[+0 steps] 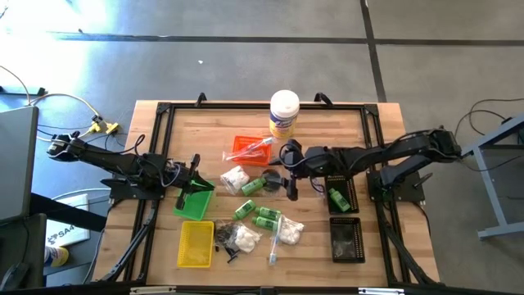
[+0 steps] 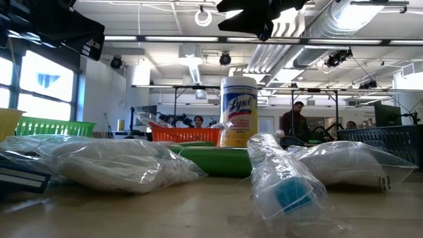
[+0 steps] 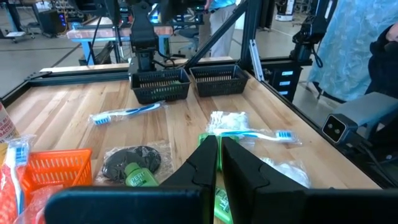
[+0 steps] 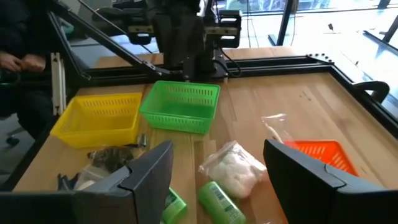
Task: Pick & Place Travel size toiletries
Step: Put the white cotton pack into the bottom black bin
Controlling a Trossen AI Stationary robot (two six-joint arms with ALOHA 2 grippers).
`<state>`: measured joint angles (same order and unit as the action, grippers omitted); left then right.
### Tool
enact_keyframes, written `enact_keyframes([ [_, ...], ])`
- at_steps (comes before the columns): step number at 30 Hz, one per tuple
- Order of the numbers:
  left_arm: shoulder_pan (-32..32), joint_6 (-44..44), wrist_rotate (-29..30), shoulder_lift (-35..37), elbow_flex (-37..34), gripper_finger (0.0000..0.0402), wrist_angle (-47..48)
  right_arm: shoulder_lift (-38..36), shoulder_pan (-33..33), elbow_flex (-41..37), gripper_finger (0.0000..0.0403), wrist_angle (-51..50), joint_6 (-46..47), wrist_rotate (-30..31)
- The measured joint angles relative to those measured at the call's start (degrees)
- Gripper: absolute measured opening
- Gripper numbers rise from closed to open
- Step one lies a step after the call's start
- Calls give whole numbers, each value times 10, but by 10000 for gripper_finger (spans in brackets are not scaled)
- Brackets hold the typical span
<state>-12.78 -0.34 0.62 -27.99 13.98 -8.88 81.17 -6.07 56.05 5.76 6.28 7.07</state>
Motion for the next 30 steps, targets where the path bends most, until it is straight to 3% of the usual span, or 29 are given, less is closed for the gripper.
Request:
enact_keyframes([
  [10, 0, 0, 0, 0, 0, 19, 0, 0, -1, 0, 243, -14, 18, -30],
  [30, 0, 0, 1, 0, 0, 19, -1, 0, -19, 0, 243, -69, 47, -26],
])
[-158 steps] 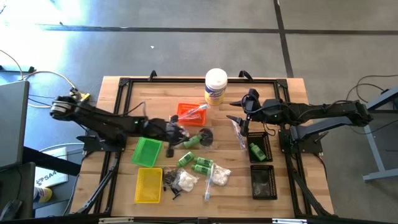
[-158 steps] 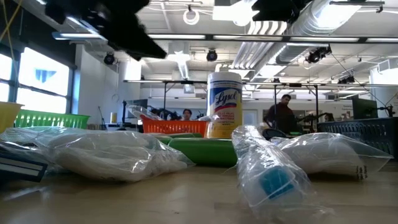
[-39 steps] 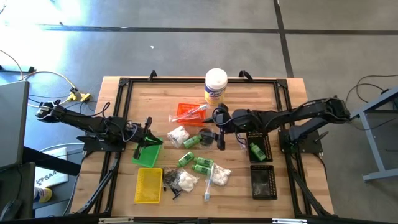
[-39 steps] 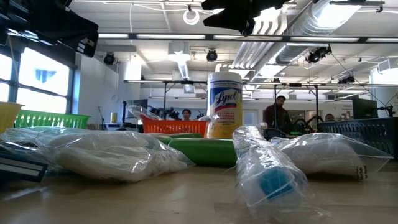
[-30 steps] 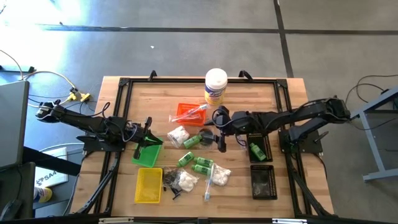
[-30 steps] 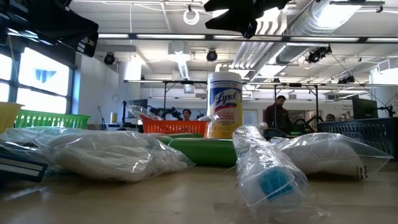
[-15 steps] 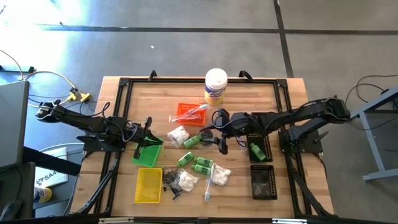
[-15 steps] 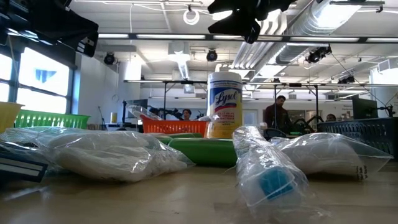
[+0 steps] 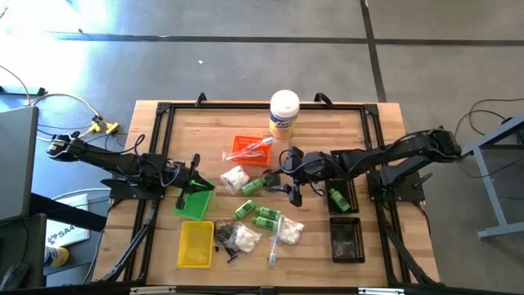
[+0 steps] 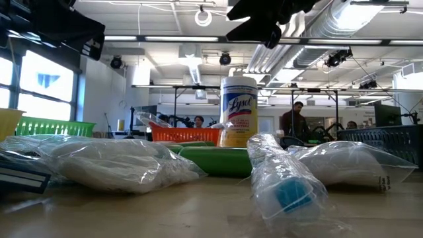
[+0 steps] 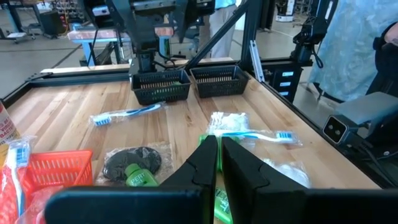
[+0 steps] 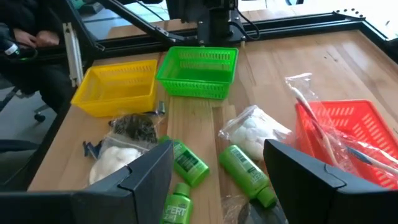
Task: Pick & Place Travel size toiletries
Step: Put the white cotton pack into the bottom black bin
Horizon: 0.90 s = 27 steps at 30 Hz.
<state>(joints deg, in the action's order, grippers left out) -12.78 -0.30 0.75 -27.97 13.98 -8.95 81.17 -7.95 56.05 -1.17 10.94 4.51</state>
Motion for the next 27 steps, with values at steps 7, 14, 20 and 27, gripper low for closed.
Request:
enact_keyframes([
  [7, 0, 6, 14, 0, 0, 19, -13, 0, -3, 0, 243, 0, 15, 16],
  [14, 0, 15, 43, 0, 0, 19, -8, 8, -4, 0, 243, -26, 45, 38],
  [20, 0, 15, 44, 0, 0, 19, 6, 42, -3, -1, 243, -55, 60, 38],
  [27, 0, 15, 44, 0, 0, 19, 5, 106, -12, 9, 242, -50, 60, 31],
])
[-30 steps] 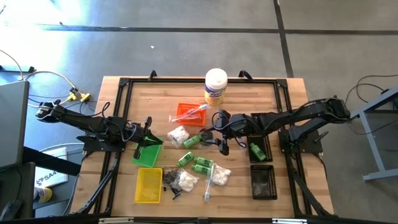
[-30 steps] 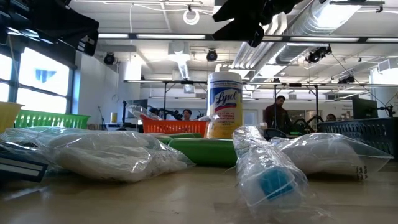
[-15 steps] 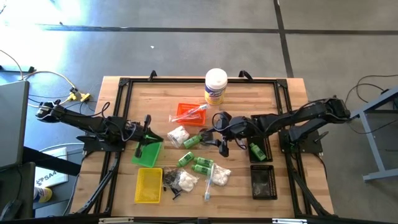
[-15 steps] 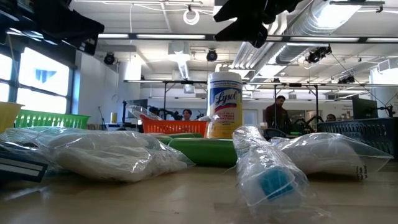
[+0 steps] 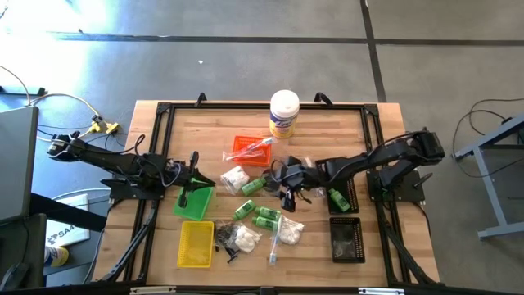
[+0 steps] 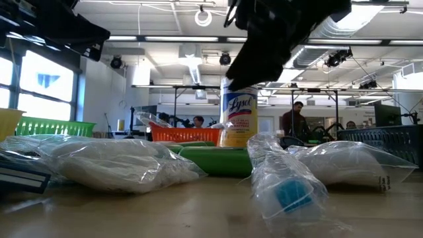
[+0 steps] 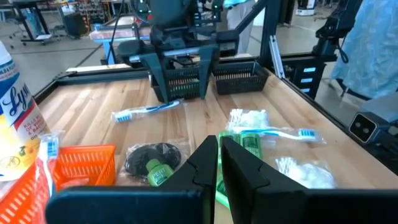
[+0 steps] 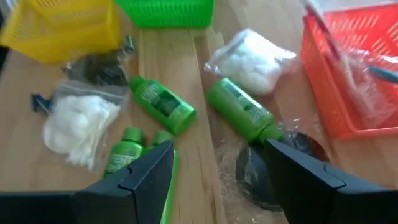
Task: Pick & Place Travel size toiletries
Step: Put the white cotton pack into the bottom black bin
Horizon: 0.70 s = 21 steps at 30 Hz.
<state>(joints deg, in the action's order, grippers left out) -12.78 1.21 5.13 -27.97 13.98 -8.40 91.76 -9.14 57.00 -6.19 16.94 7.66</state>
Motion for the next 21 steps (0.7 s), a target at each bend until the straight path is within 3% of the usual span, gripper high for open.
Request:
enact_keyframes([
  [9, 0, -2, 0, 0, 0, 19, 13, 25, -23, 74, 207, -137, 64, 10],
  [16, 0, -2, 0, 0, 0, 19, 14, 25, -39, 80, 185, -151, 78, -55],
  [21, 0, -2, 0, 0, 0, 19, 14, 25, -40, 80, 176, -166, 120, -62],
])
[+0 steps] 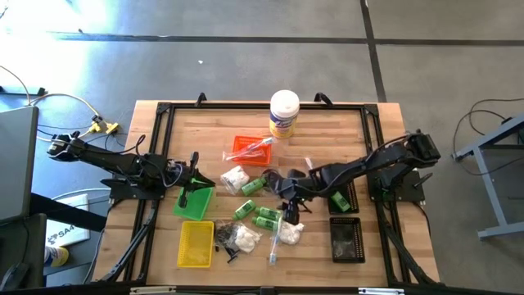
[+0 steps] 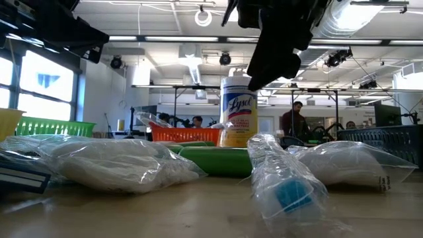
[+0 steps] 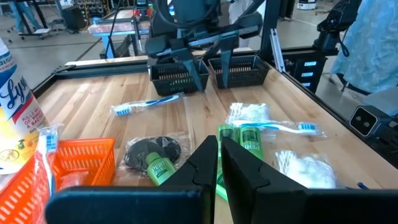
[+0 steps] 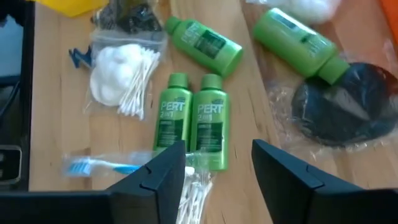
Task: Pick & Place Travel size toiletries
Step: Put the white cotton pack into the bottom black bin
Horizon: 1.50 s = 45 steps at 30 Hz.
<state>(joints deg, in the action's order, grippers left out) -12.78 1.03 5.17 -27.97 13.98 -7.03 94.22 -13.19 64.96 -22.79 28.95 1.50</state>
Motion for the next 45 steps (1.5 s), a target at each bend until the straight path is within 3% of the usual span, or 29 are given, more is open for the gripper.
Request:
enact_keyframes([
  [7, 0, 0, 0, 0, 0, 19, 3, 0, -4, 0, 172, -47, 15, -64],
  [13, 0, 0, 0, 0, 0, 19, 12, 0, -36, -1, 173, -50, 15, -62],
  [17, 0, 0, 0, 0, 0, 19, 12, 0, -67, -1, 188, -50, 19, 20],
  [22, 0, 0, 0, 0, 0, 19, 12, 0, -104, -1, 242, -54, 30, 104],
  [29, 0, 0, 0, 0, 0, 19, 11, 11, -147, -2, 297, -52, 71, 100],
  [36, 0, 0, 0, 0, 0, 19, 11, 74, -163, -1, 288, -28, 74, 100],
  [45, 0, 0, 0, 0, 0, 19, 12, 135, -161, 0, 261, -14, 75, 57],
])
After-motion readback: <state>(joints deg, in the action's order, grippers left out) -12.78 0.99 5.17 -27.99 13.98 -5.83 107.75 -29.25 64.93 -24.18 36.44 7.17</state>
